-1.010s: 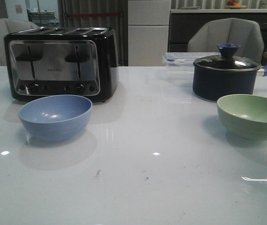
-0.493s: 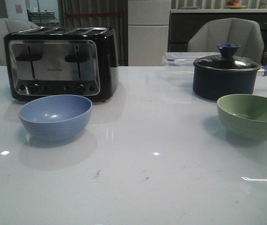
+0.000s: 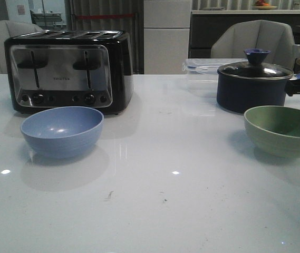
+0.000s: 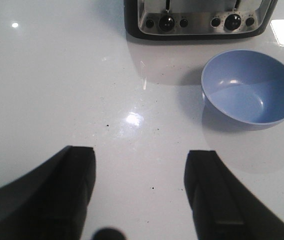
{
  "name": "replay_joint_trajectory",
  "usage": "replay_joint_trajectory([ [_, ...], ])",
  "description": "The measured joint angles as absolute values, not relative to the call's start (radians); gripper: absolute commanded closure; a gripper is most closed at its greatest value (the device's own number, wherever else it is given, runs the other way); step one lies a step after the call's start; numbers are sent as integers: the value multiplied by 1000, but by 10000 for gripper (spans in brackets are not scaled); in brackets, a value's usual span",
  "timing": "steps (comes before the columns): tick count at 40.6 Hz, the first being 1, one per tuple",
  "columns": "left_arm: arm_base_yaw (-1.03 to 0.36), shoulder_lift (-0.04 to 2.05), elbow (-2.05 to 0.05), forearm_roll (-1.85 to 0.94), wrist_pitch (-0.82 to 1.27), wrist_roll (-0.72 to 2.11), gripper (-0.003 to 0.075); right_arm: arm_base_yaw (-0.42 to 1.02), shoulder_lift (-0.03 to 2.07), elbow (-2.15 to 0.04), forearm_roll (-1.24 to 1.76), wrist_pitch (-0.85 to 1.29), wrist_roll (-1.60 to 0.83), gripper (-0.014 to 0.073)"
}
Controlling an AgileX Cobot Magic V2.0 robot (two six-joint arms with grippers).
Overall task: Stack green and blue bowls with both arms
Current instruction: 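Grasp the rim of the pale green bowl with the right gripper, then slide the green bowl toward the table center and release it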
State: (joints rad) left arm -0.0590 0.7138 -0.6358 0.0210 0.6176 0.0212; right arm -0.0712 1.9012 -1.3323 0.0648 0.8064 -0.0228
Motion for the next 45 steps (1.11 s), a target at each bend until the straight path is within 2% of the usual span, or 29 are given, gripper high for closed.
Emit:
replay_joint_trajectory([
  [9,-59,714,-636,21,618,21,278,-71,1905,-1341,65,816,-34,484],
  [14,-59,714,-636,21,618,21,278,-71,1905,-1354,74,826,-36,542],
  [24,-59,714,-636,21,618,21,278,-10,1846,-1412,72,911,-66,541],
  [34,-59,714,-636,21,618,21,278,191,1790,-1426,143,884,-92,541],
  [45,-59,714,-636,21,618,21,278,404,1909,-1426,185,852,-95,541],
])
